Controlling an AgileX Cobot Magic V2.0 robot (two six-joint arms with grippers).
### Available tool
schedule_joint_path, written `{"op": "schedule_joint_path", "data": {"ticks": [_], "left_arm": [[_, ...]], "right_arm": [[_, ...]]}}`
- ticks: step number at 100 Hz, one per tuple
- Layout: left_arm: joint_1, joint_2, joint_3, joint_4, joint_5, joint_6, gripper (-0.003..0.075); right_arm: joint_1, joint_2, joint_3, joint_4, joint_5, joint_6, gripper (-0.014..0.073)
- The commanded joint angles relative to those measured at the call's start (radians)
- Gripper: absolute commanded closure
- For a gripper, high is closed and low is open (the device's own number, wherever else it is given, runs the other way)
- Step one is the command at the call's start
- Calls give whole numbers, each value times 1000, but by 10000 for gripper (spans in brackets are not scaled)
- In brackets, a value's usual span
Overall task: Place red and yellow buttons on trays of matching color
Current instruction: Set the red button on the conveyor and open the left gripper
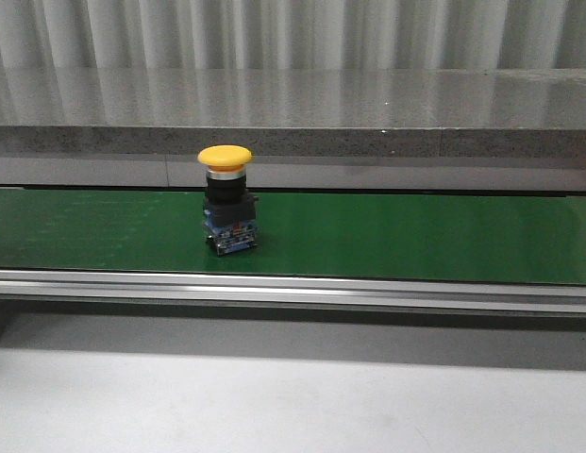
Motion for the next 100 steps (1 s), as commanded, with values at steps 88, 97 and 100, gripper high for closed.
{"op": "schedule_joint_path", "data": {"ticks": [88,97,100], "left_arm": [[-151,-865,464,-125,-45,-5,741],[-151,-886,464,-125,-44,-5,741],[-151,-888,464,-123,-44,-5,741]], "right_arm": [[-3,-11,-20,-11,-110,-6,658],[0,-10,-40,-4,-76,17,658],[0,-9,-55,-4,-38,18,658]]}}
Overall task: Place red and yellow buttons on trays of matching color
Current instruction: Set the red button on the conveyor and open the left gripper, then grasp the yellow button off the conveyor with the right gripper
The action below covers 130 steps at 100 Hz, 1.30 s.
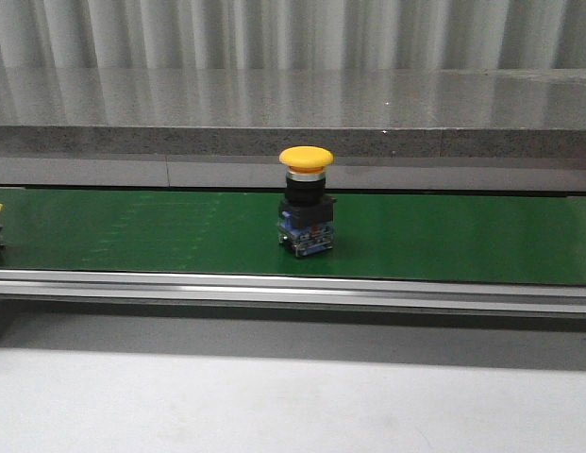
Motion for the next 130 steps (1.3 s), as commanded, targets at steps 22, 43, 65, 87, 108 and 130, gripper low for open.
{"op": "schedule_joint_path", "data": {"ticks": [22,43,65,87,108,130], "left_arm": [[-9,-5,-25,1,-62,0,741],[-9,-5,-25,1,-62,0,741],[-9,-5,-25,1,-62,0,741],[-9,-5,-25,1,-62,0,741],[-9,-5,-25,1,-62,0,741],[-9,-5,-25,1,-62,0,741]], "right_arm": [[0,80,-218,34,140,9,658],[0,277,-411,54,253,-3,658],[15,529,-604,66,403,-14,658],[159,757,-768,66,518,-22,503],[264,968,-897,67,634,-22,52],[343,1161,-1034,117,774,-98,0]]}}
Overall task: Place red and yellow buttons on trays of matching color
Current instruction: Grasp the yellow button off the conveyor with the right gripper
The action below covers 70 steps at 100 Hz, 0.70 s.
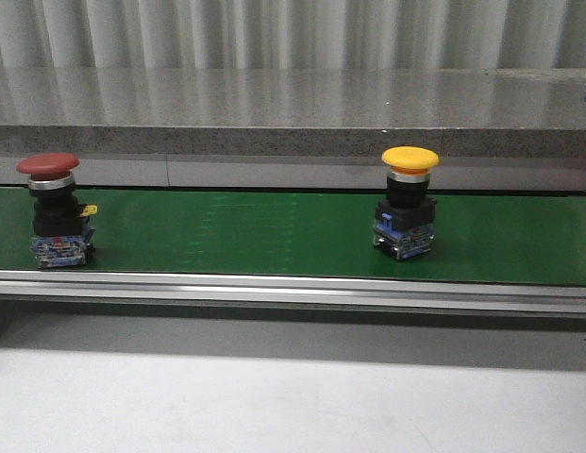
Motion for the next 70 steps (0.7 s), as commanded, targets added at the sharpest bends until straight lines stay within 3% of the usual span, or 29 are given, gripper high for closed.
{"op": "schedule_joint_path", "data": {"ticks": [1,28,53,70], "left_arm": [[-9,8,-26,-5,-67,0,741],[-9,8,-26,-5,-67,0,741],[-9,8,-26,-5,-67,0,741],[-9,8,-26,-5,-67,0,741]], "right_arm": [[24,57,-83,39,18,-61,0],[57,281,-244,183,128,-272,0],[57,420,-310,187,79,-302,6],[55,463,-320,187,30,-309,183]]}}
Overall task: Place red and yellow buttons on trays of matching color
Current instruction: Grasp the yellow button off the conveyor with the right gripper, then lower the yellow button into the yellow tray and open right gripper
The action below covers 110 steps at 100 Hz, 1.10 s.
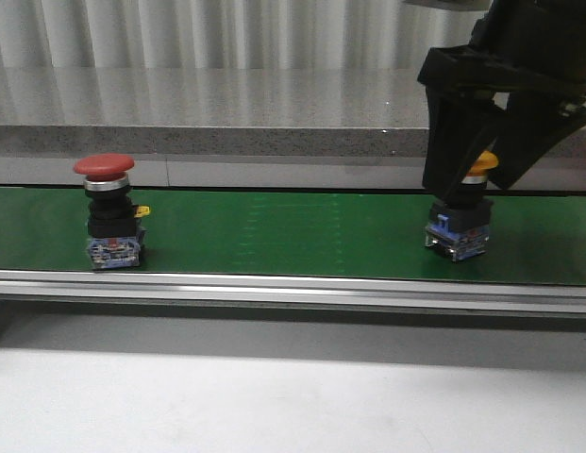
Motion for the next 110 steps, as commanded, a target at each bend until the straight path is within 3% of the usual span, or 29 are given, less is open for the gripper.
{"op": "schedule_joint_path", "data": {"ticks": [1,17,48,69,110], "left_arm": [[-9,8,-26,-5,-67,0,741],[-9,8,-26,-5,-67,0,741],[-9,8,-26,-5,-67,0,741],[-9,8,-26,-5,-67,0,741],[-9,8,-26,-5,-67,0,741]], "right_arm": [[-3,-20,-34,13,-46,-18,202],[-5,-17,-34,13,-48,-18,363],[-90,-86,-24,-3,-74,92,368],[-280,-199,-22,-4,-73,148,368],[-762,-275,118,-9,-170,200,368]]}}
